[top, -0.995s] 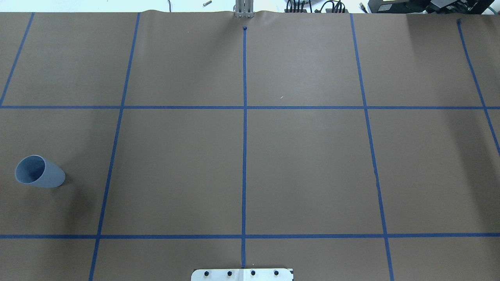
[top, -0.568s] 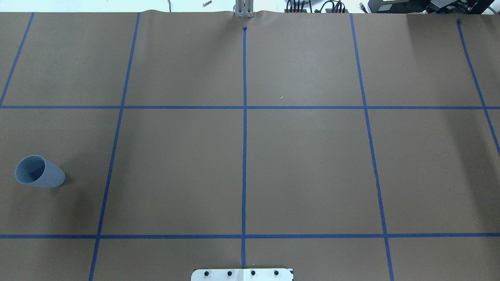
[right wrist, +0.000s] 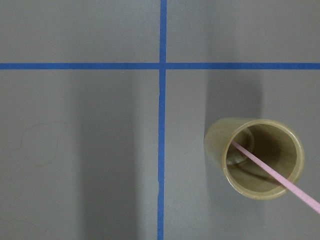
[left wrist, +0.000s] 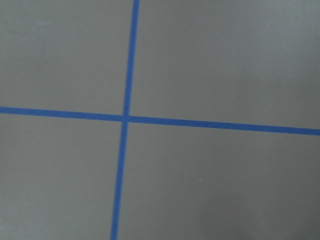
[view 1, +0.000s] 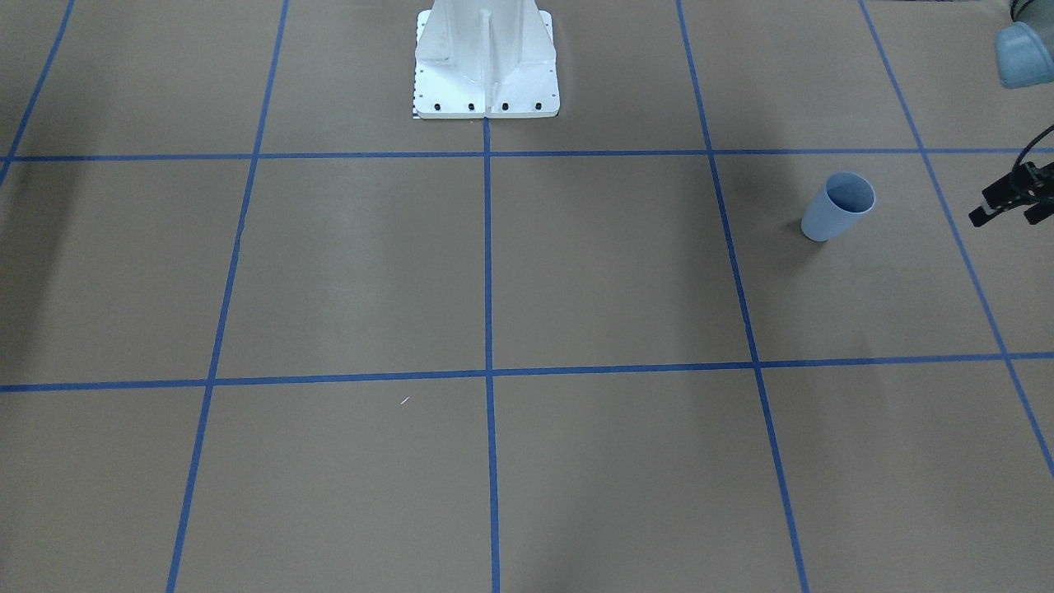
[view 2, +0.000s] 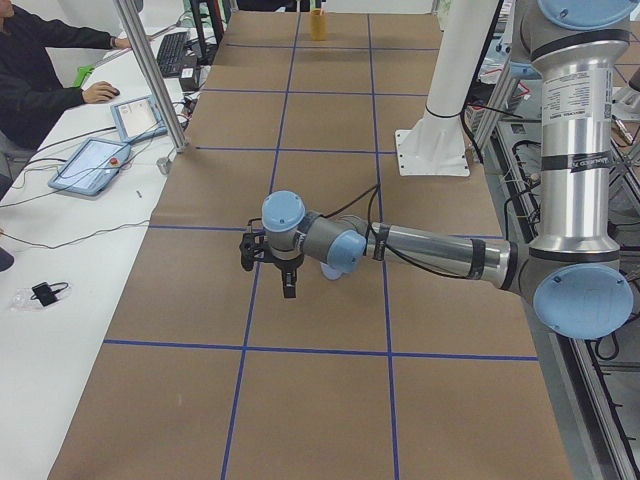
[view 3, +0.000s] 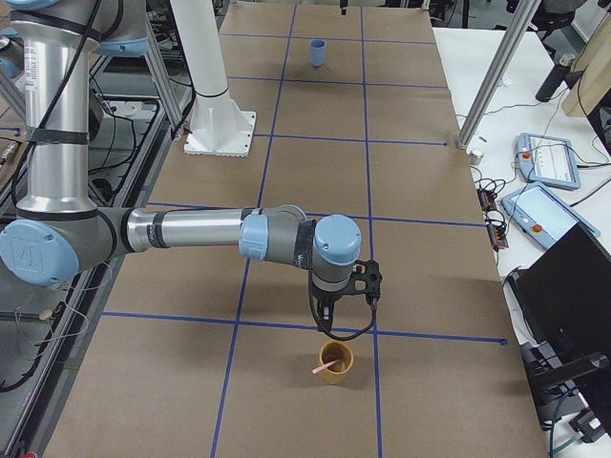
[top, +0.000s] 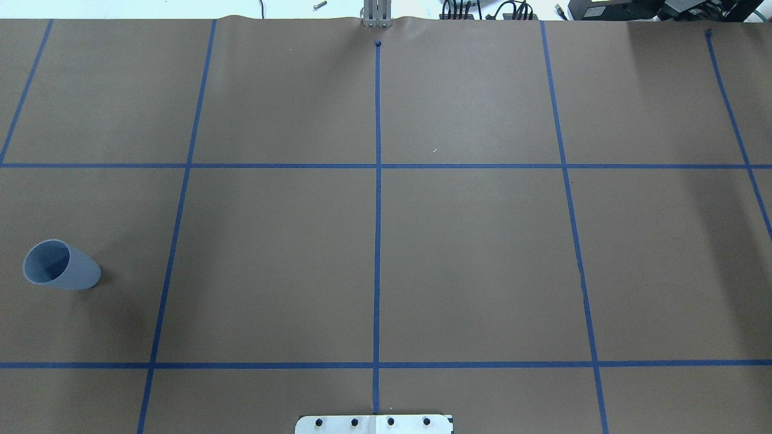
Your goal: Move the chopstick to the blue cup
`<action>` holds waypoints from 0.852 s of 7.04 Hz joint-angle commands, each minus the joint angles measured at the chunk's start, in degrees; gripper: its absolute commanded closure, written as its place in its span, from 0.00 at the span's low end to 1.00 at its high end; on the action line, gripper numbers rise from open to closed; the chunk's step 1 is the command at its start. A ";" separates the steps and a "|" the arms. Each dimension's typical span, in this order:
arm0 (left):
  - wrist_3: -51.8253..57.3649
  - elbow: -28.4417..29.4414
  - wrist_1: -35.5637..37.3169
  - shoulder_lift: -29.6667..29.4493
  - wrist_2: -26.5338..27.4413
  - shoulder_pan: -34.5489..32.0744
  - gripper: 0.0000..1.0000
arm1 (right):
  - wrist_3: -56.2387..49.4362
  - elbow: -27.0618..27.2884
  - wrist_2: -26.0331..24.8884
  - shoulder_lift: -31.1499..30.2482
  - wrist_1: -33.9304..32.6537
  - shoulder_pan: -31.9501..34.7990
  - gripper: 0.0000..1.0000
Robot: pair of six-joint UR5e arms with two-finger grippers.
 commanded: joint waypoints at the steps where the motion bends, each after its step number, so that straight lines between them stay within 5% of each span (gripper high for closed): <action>1: -17.43 -0.65 -14.71 2.86 0.07 9.28 0.02 | 0.04 0.04 -0.13 -0.21 -0.04 0.00 0.00; 6: -18.64 -0.65 -21.16 7.78 0.34 14.51 0.02 | -0.05 -0.23 -0.30 -0.39 -0.04 0.00 0.00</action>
